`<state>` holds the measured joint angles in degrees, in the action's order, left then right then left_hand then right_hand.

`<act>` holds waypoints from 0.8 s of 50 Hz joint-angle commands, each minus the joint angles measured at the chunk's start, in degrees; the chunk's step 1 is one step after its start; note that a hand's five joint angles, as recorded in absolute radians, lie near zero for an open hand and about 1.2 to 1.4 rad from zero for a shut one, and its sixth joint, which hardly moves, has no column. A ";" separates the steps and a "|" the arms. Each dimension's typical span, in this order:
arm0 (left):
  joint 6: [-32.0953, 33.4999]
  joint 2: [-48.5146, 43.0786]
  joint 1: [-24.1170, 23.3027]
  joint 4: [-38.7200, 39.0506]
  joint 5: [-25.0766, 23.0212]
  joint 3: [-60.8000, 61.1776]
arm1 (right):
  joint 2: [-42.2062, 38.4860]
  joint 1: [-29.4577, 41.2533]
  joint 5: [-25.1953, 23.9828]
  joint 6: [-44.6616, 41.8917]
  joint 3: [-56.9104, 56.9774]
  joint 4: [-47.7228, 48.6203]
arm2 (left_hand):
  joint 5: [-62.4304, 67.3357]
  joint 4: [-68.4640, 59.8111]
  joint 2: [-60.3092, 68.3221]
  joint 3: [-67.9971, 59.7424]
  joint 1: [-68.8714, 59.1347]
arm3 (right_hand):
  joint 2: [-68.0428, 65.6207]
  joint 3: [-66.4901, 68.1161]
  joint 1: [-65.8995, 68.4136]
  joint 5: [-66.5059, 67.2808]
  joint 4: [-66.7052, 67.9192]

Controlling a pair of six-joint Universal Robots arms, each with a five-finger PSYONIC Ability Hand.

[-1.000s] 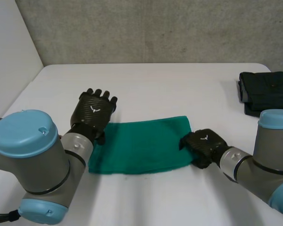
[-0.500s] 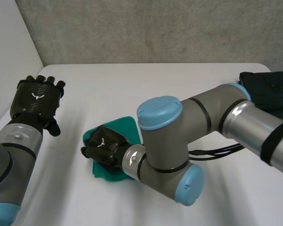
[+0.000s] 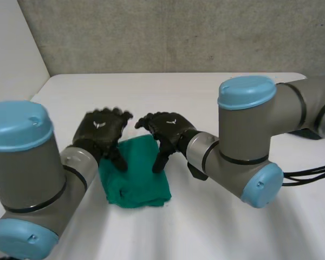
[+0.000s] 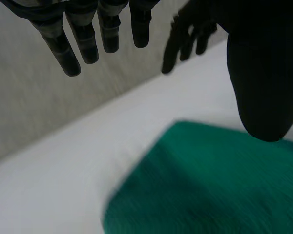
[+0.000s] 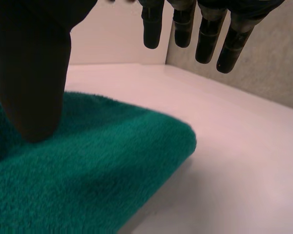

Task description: Fold the laundry.

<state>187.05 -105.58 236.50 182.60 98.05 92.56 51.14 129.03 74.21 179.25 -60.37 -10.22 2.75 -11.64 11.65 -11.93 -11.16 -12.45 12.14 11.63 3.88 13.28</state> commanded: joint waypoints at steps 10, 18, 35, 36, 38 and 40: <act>-1.69 -5.34 0.19 -7.17 7.59 0.78 | -11.32 0.69 1.02 0.84 8.43 -6.12 | -2.54 1.42 -1.44 1.72 0.94 | 2.45 -2.14 -1.63 -3.88 -3.28; 6.12 -8.85 1.07 -6.82 7.51 1.66 | -13.43 0.69 2.69 -4.42 8.60 -6.12 | -2.70 1.59 -1.60 1.88 1.11 | 2.45 -2.14 -1.63 -3.88 -3.28; 8.42 -6.23 0.63 -3.21 7.33 0.43 | -9.66 0.34 4.98 -9.44 6.59 -5.42 | -2.75 1.64 -1.65 1.93 1.16 | 2.45 -2.14 -1.63 -3.88 -3.28; 8.33 -4.22 0.63 -2.86 7.07 0.17 | -7.65 0.25 4.98 -9.36 5.71 -5.16 | -2.75 1.64 -1.65 1.93 1.16 | 2.45 -2.14 -1.63 -3.88 -3.28; 8.33 -2.45 0.54 -2.07 6.28 0.08 | -5.53 0.25 5.06 -9.35 4.57 -4.37 | -2.75 1.64 -1.65 1.93 1.16 | 2.45 -2.14 -1.63 -3.88 -3.28; 8.33 0.09 0.63 -1.02 3.75 0.08 | -2.72 -0.01 5.15 -9.35 2.63 -2.62 | -2.75 1.64 -1.65 1.93 1.16 | 2.45 -2.14 -1.63 -3.88 -3.28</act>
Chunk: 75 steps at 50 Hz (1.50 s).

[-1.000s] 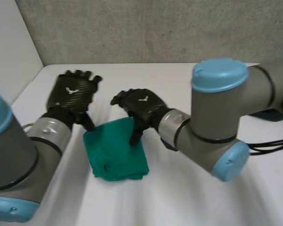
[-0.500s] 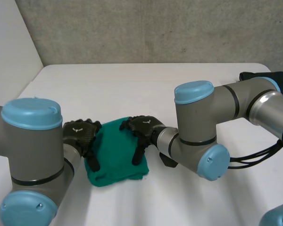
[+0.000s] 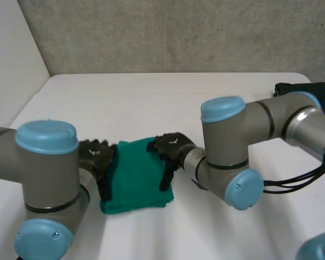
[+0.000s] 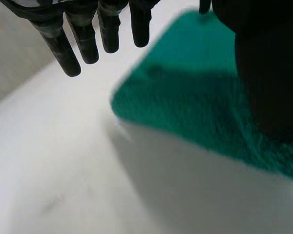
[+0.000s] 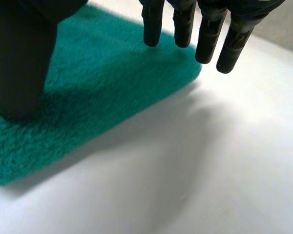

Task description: Fold the laundry.

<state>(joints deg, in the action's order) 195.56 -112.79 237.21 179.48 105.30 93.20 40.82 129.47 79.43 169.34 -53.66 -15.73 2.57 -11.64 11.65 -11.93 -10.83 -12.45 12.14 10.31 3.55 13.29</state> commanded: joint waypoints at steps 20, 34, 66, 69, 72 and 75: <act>-3.70 16.55 6.07 -1.23 -31.29 -8.38 | 20.09 -1.24 -5.69 -15.80 -28.69 9.57 | -2.57 1.64 -1.65 1.93 0.83 | 2.45 -2.14 -0.31 -3.55 -3.29; -5.55 11.72 8.27 -6.86 -33.14 -14.89 | 16.57 -0.01 -8.59 -15.71 -32.04 22.23 | -2.57 1.64 -1.65 1.93 0.83 | 2.45 -2.14 -0.31 -3.55 -3.29; -5.63 11.10 8.62 -7.03 -32.79 -13.49 | 4.35 0.43 -9.91 -15.71 -20.53 24.25 | -2.57 1.64 -1.65 1.93 0.83 | -9.07 9.38 11.21 7.97 8.23; -5.63 11.10 8.89 -7.03 -32.70 -13.40 | 4.27 0.43 -9.65 -15.62 -19.82 24.25 | -2.57 1.64 -1.65 1.93 0.83 | -9.08 9.38 11.21 7.97 8.23; -5.63 11.10 9.15 -7.03 -32.79 -13.40 | 4.09 0.87 -9.56 -15.54 -19.29 24.16 | -2.57 1.64 -1.65 1.93 0.83 | -9.08 9.38 11.21 7.97 8.23; -5.72 11.19 9.24 -7.03 -32.79 -13.40 | 3.74 2.54 -9.47 -15.54 -18.42 24.16 | -2.57 1.64 -1.65 1.93 0.83 | -9.08 9.38 11.21 7.97 8.23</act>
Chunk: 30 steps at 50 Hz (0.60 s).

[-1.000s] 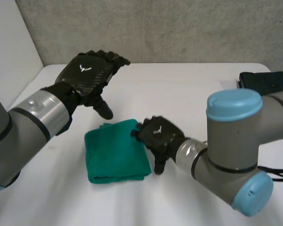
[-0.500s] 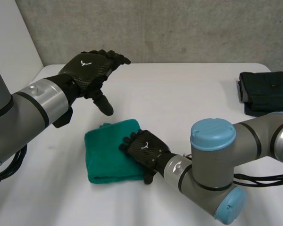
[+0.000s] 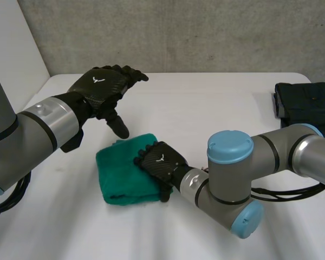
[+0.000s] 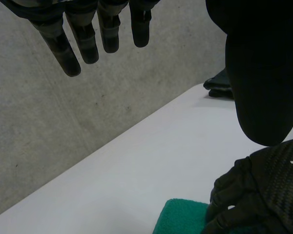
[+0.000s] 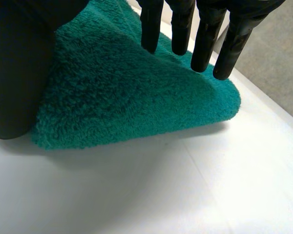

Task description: Fold the laundry.

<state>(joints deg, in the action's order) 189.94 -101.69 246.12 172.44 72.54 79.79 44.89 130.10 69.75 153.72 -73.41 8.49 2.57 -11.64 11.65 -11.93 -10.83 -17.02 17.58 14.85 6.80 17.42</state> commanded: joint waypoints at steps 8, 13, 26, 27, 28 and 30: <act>-0.10 0.09 0.33 0.00 0.06 0.19 | -2.78 2.35 0.30 -0.44 3.62 -0.05 | -2.57 1.64 -1.65 1.93 0.83 | -15.41 14.85 17.58 15.63 15.01; -0.10 0.09 0.42 -0.09 0.06 0.54 | -3.05 2.35 -0.05 -0.61 5.02 0.12 | -2.57 1.64 -1.65 1.93 0.83 | -36.10 35.54 38.27 36.32 35.70; -0.01 0.35 0.94 0.00 0.15 1.16 | -7.18 2.27 -0.40 -4.37 13.81 0.12 | -2.57 1.64 -1.65 1.93 0.83 | -62.98 62.42 65.15 63.20 62.58; -0.01 0.44 1.20 0.00 0.15 1.16 | -7.27 2.09 -0.49 -5.70 14.25 0.12 | -2.57 1.64 -1.65 1.93 0.83 | -62.98 62.42 65.15 63.20 62.58; -0.01 0.52 1.29 0.00 0.15 1.16 | -7.27 1.92 -0.58 -7.10 14.69 0.21 | -2.57 1.64 -1.65 1.93 0.83 | -62.98 62.42 65.15 63.20 62.58; -0.01 0.70 1.73 0.00 0.15 1.16 | -6.83 1.39 -1.02 -11.67 16.10 0.65 | -2.57 1.64 -1.65 1.93 0.83 | -62.98 62.42 65.15 63.20 62.58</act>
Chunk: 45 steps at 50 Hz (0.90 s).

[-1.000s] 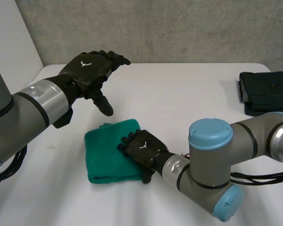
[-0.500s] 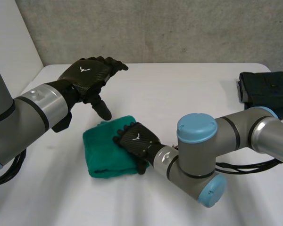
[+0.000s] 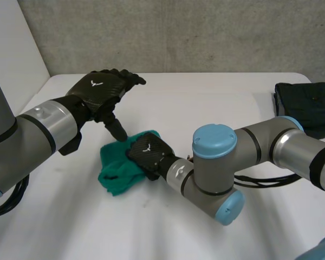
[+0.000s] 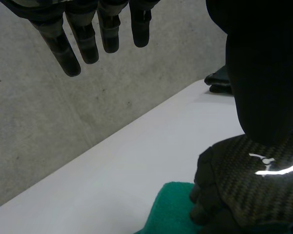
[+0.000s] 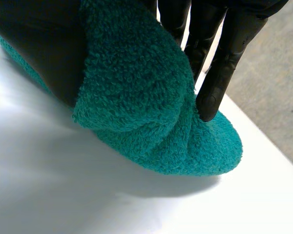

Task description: Fold the laundry.

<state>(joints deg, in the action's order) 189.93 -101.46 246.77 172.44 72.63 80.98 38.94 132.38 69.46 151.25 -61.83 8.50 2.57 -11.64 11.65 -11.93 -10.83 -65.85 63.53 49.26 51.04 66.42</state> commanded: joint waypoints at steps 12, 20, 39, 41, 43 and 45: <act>0.00 2.23 1.88 -0.62 0.14 -0.56 | 5.80 -22.41 -15.14 -15.46 10.84 5.65 | -2.57 1.64 -1.65 1.93 0.83 | -14.15 16.47 30.74 18.96 13.58; -0.18 2.49 1.70 -0.97 0.14 -0.47 | 5.27 -37.71 -19.27 -6.85 17.61 6.44 | -2.57 1.64 -1.65 1.93 0.83 | -14.15 16.47 30.74 18.96 13.58; -1.15 1.97 1.70 -1.76 1.46 0.76 | -12.64 -57.05 -37.18 5.46 31.68 26.01 | -2.57 1.64 -1.65 1.93 0.83 | -14.15 16.47 30.74 18.96 13.58; -1.23 1.97 1.53 -1.76 1.81 0.85 | -14.23 -58.02 -38.26 6.25 31.94 29.45 | -2.57 1.64 -1.65 1.93 0.83 | -14.15 16.47 30.74 18.96 13.58; -1.32 2.05 1.26 -1.76 2.08 1.02 | -16.34 -60.13 -39.05 8.79 32.56 34.20 | -2.57 1.64 -1.65 1.93 0.83 | -14.15 16.47 30.74 18.96 13.58; -1.32 2.05 1.26 -1.76 2.17 1.02 | -18.01 -62.06 -39.14 12.99 33.34 37.79 | -2.57 1.64 -1.65 1.93 0.83 | -14.15 16.47 30.74 18.96 13.58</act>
<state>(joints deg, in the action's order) 188.75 -99.48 248.38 170.73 74.01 81.81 25.88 74.70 32.83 157.31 -29.95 35.27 2.57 -11.64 11.65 -11.93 -10.83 -65.86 64.73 49.26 51.88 68.03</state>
